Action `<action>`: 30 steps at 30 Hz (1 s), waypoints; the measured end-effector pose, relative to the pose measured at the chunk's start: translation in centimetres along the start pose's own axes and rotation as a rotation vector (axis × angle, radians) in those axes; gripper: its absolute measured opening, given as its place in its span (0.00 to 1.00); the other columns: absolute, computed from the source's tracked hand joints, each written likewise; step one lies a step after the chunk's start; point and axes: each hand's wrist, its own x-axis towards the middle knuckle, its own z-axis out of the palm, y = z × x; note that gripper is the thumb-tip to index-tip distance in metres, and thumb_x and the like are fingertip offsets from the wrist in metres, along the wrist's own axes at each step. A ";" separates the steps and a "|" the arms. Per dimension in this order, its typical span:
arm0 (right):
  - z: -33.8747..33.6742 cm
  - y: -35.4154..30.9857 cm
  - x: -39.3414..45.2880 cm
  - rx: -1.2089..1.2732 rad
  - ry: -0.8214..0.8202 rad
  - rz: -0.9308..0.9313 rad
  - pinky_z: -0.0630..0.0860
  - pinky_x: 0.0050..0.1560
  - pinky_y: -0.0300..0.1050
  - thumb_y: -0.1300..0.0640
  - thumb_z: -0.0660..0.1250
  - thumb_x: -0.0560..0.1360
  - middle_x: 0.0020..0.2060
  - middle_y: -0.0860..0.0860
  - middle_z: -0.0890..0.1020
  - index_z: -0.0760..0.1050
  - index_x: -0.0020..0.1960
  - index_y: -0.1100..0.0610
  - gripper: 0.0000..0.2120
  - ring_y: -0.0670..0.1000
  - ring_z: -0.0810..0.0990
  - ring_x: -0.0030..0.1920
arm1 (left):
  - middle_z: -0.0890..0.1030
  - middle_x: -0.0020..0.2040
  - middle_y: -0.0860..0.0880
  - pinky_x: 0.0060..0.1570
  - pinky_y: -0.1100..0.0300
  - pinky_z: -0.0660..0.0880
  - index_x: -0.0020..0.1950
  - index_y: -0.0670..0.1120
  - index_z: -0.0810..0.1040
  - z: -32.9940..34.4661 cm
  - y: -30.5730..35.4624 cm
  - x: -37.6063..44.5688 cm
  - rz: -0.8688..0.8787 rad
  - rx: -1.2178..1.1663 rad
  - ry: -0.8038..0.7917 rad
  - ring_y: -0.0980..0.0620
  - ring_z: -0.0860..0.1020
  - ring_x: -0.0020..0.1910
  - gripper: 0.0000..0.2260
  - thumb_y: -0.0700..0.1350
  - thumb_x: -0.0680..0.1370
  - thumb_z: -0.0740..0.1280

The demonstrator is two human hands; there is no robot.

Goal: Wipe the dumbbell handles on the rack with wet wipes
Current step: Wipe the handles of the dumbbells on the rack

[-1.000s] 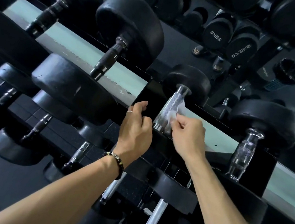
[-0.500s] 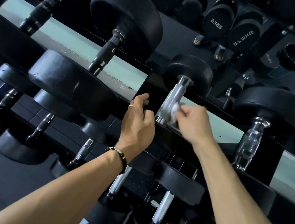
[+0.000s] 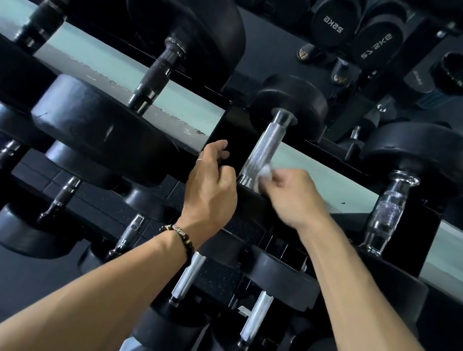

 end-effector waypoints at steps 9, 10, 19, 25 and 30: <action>0.2 -0.7 1.7 0.277 0.190 0.161 0.66 0.32 0.39 0.59 0.62 0.82 0.32 0.52 0.75 0.77 0.39 0.63 0.15 0.48 0.70 0.32 | 0.75 0.61 0.52 0.58 0.54 0.73 0.72 0.46 0.67 0.0 -0.2 0.0 0.004 -0.003 -0.012 0.51 0.75 0.57 0.27 0.47 0.73 0.53; 0.4 -0.5 0.9 0.289 0.158 0.159 0.70 0.33 0.36 0.57 0.64 0.82 0.31 0.50 0.78 0.80 0.40 0.62 0.15 0.47 0.74 0.32 | 0.75 0.61 0.52 0.57 0.55 0.73 0.72 0.46 0.67 -0.1 -0.2 0.0 0.001 -0.002 -0.010 0.52 0.76 0.57 0.27 0.47 0.73 0.53; 1.1 -1.2 2.8 0.745 0.314 0.245 0.83 0.54 0.47 0.59 0.70 0.78 0.45 0.48 0.87 0.84 0.53 0.54 0.05 0.46 0.85 0.48 | 0.75 0.60 0.53 0.59 0.49 0.73 0.71 0.46 0.68 -0.1 0.0 -0.1 0.000 0.010 -0.011 0.49 0.76 0.57 0.27 0.48 0.72 0.53; 0.6 -1.5 4.3 0.757 0.349 0.229 0.79 0.63 0.51 0.59 0.69 0.79 0.52 0.50 0.86 0.83 0.60 0.55 0.10 0.49 0.83 0.54 | 0.75 0.59 0.52 0.58 0.47 0.74 0.71 0.47 0.68 -0.1 -0.1 -0.1 -0.006 0.018 -0.018 0.50 0.76 0.56 0.26 0.48 0.72 0.53; 1.7 -0.7 3.3 0.671 0.311 0.186 0.79 0.63 0.53 0.58 0.66 0.81 0.51 0.47 0.86 0.84 0.57 0.54 0.09 0.47 0.83 0.54 | 0.75 0.62 0.51 0.62 0.48 0.73 0.71 0.46 0.68 -0.1 0.0 -0.1 -0.008 0.014 -0.003 0.51 0.75 0.59 0.26 0.48 0.72 0.54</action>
